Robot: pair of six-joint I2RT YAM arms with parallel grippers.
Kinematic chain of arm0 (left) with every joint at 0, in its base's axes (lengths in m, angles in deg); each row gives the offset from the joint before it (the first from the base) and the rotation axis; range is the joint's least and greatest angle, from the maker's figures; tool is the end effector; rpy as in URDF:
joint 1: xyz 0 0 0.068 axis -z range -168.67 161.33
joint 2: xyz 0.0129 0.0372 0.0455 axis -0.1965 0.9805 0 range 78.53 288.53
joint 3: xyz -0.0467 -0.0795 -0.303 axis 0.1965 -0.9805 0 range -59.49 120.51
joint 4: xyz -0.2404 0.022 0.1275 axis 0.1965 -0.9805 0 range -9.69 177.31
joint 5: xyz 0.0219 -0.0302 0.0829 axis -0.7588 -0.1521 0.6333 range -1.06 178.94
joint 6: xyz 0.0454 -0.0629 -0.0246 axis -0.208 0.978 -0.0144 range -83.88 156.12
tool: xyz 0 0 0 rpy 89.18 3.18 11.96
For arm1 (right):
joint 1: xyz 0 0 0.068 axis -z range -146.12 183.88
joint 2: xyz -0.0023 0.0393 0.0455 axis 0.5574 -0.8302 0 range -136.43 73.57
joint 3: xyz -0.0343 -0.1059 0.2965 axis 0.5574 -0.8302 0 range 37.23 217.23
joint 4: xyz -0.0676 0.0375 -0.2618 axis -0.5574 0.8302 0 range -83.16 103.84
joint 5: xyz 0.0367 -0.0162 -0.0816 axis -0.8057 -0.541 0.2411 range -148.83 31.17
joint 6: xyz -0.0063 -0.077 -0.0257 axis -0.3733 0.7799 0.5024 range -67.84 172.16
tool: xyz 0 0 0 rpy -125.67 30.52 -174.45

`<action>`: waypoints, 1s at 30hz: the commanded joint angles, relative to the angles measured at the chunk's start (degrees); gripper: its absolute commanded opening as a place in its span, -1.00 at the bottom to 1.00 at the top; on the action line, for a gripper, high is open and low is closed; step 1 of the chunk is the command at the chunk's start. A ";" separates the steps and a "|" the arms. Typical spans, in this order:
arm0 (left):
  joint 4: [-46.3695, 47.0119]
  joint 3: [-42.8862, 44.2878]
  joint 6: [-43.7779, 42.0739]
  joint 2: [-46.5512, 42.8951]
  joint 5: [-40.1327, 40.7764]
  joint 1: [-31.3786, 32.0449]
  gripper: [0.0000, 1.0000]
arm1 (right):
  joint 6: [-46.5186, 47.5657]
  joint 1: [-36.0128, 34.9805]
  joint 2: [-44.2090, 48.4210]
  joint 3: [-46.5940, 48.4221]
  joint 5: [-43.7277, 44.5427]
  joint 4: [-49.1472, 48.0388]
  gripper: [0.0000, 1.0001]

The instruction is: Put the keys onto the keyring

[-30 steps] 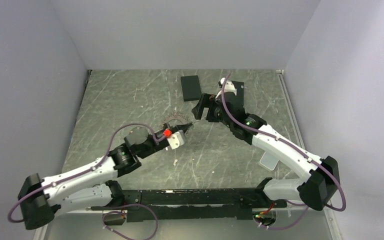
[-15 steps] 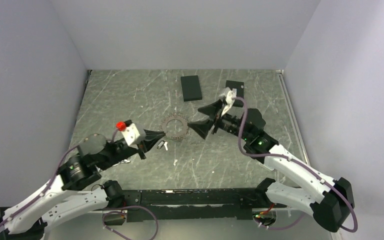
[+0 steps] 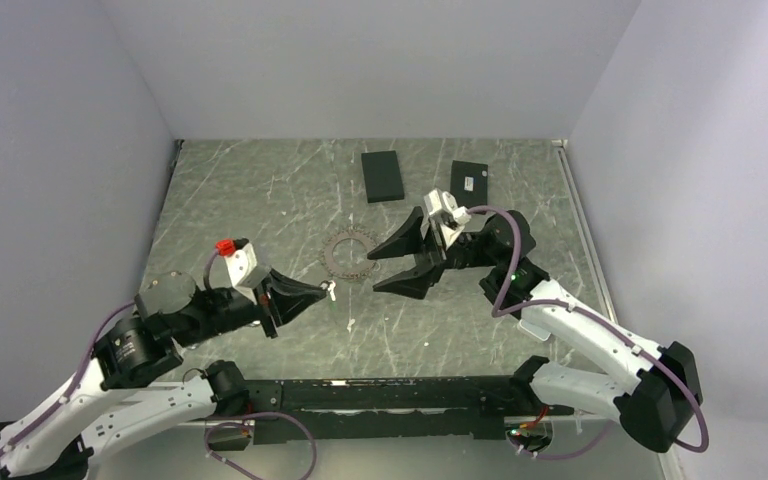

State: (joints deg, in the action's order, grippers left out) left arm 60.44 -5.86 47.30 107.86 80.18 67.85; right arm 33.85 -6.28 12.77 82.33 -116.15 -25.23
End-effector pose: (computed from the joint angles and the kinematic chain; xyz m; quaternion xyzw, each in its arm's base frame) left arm 0.0484 -0.0925 0.4190 0.3265 0.6447 -0.4297 0.5415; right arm 0.1456 0.2006 0.4031 -0.4767 0.4435 0.5938 0.4727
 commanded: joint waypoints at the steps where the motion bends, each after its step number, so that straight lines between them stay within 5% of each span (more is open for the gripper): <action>1: 6.36 -2.15 4.33 -2.07 -4.21 0.16 -1.00 | -3.87 -1.41 0.94 2.41 -4.15 -7.47 0.23; 11: 20.84 -8.48 6.01 3.14 -6.71 0.09 -1.00 | 1.78 -6.13 1.47 2.81 6.11 0.37 -0.22; 30: 23.54 -9.33 6.14 3.47 -5.90 0.09 -1.00 | 1.71 -6.74 1.03 1.74 6.01 -0.01 -0.38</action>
State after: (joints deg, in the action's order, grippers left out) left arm 81.51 -15.41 52.37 112.07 74.63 67.85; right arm 34.84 -12.71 12.92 83.18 -110.29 -23.15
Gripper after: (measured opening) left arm 0.009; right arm 0.330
